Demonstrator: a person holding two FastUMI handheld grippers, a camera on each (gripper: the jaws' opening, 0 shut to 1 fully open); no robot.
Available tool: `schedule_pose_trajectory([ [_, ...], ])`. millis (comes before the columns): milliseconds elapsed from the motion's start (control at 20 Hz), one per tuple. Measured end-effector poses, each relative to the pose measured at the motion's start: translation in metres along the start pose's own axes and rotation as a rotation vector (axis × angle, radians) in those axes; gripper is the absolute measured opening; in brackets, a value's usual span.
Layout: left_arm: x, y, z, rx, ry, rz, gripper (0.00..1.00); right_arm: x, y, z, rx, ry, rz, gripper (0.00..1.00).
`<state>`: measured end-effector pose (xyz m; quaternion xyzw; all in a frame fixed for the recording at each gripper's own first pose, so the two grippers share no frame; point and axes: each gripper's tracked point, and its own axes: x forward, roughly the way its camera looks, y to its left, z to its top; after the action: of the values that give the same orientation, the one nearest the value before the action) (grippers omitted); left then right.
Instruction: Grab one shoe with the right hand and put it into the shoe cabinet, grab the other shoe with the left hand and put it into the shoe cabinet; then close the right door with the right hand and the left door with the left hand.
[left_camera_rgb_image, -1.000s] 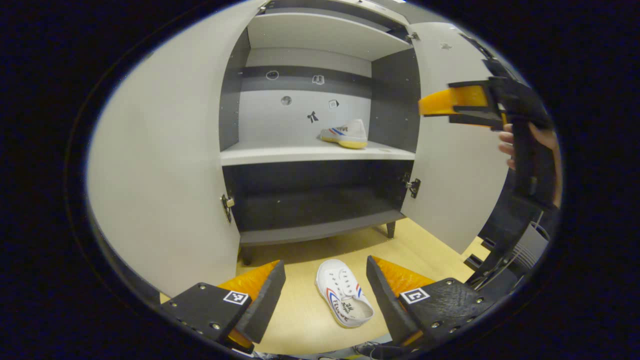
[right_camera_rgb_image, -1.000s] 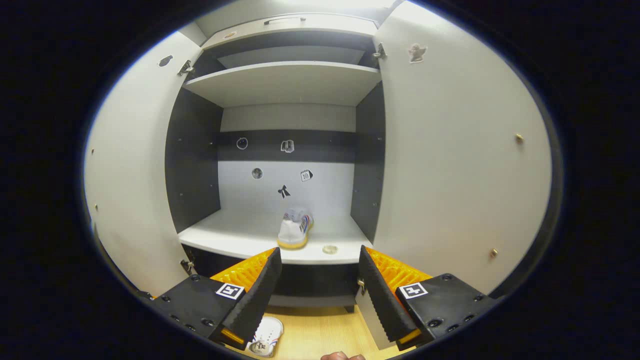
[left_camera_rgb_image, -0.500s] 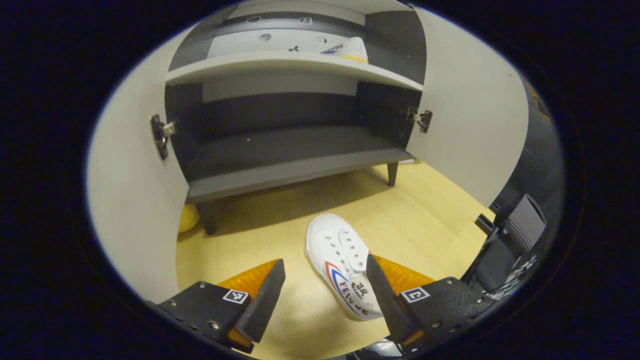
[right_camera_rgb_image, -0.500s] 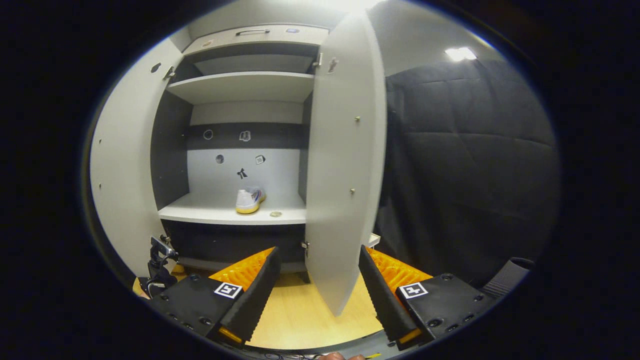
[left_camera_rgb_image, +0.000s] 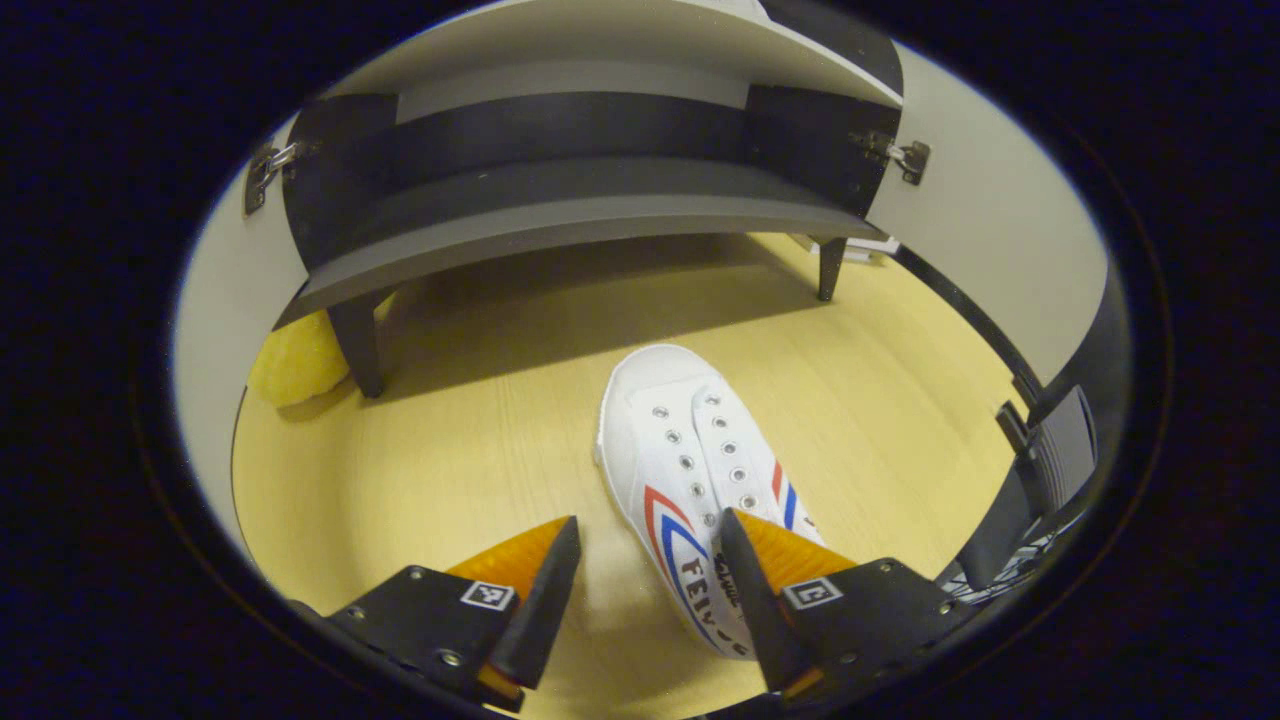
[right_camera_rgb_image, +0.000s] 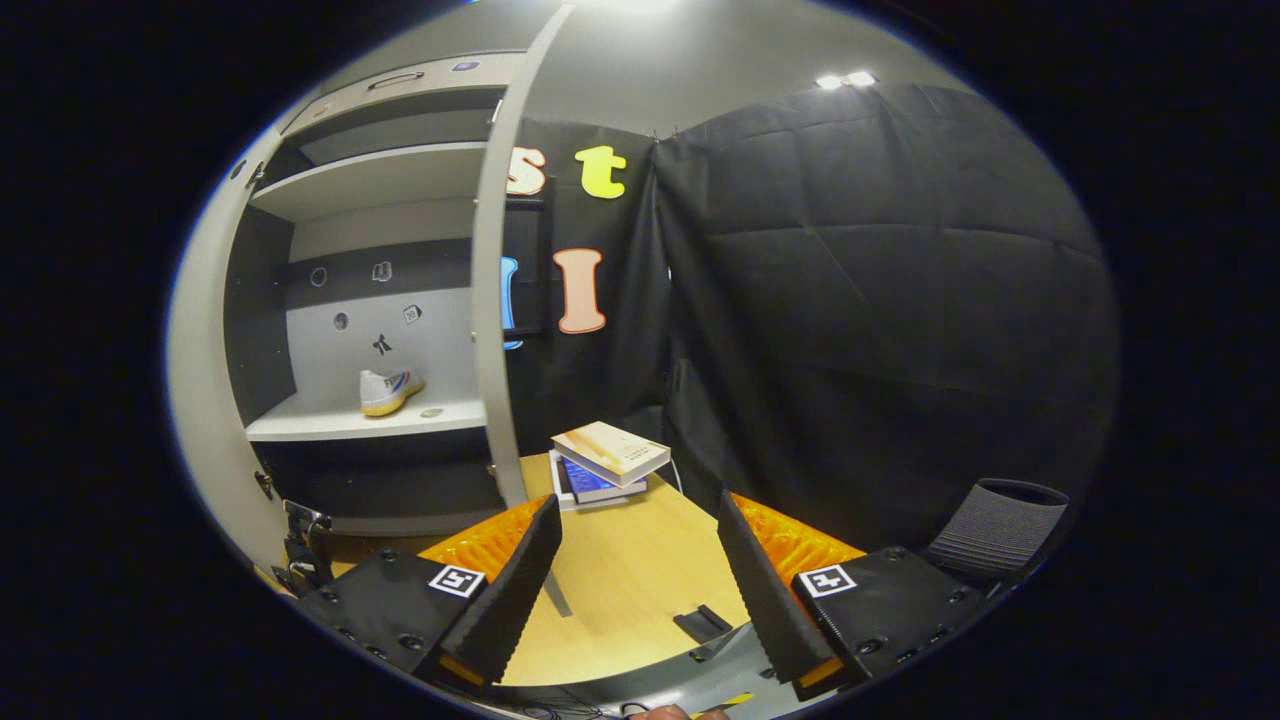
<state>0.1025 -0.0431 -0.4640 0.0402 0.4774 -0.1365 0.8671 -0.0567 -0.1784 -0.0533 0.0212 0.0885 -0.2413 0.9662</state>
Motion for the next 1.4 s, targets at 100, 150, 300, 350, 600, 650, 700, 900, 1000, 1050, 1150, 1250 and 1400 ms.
schedule_pose_trajectory([
  [100,0.0,0.0,0.003,-0.012,-0.003,0.001,0.75,0.012,-0.016,-0.001,0.021,0.003,-0.012,0.98],
  [150,-0.002,-0.004,-0.001,-0.026,0.013,-0.002,0.75,0.018,-0.026,-0.001,0.028,0.004,-0.016,0.98],
  [300,0.003,-0.01,-0.004,-0.043,0.049,0.001,0.55,0.039,-0.05,-0.003,0.032,0.015,-0.029,0.98],
  [350,0.001,-0.01,-0.005,-0.039,0.067,0.008,0.49,0.046,-0.057,-0.004,0.032,0.021,-0.029,0.98],
  [600,0.005,-0.01,-0.011,-0.137,0.132,0.02,0.36,0.082,-0.072,-0.01,0.044,0.039,0.008,0.96],
  [650,0.003,-0.01,-0.014,-0.149,0.125,0.018,0.25,0.091,-0.073,-0.012,0.047,0.041,0.021,0.96],
  [700,0.005,-0.01,-0.015,-0.15,0.126,0.016,0.25,0.099,-0.073,-0.012,0.049,0.041,0.034,0.96],
  [900,0.001,-0.01,-0.008,-0.186,0.105,0.084,0.05,0.132,-0.069,-0.013,0.037,0.042,0.098,0.94],
  [1000,0.001,-0.007,-0.008,-0.197,0.072,0.109,0.05,0.143,-0.066,-0.006,0.032,0.022,0.127,0.94],
  [1050,0.0,-0.007,-0.005,-0.212,0.051,0.127,0.05,0.148,-0.065,-0.003,0.026,0.01,0.135,0.96],
  [1150,0.0,-0.007,-0.001,-0.233,0.021,0.147,0.04,0.156,-0.068,0.001,0.02,-0.002,0.143,0.93],
  [1250,-0.002,-0.006,0.0,-0.243,0.029,0.159,0.03,0.161,-0.068,0.006,0.033,-0.007,0.155,0.96],
  [1400,-0.012,0.0,0.013,-0.252,-0.012,0.171,0.04,0.171,-0.07,0.011,0.027,-0.018,0.158,0.93],
])
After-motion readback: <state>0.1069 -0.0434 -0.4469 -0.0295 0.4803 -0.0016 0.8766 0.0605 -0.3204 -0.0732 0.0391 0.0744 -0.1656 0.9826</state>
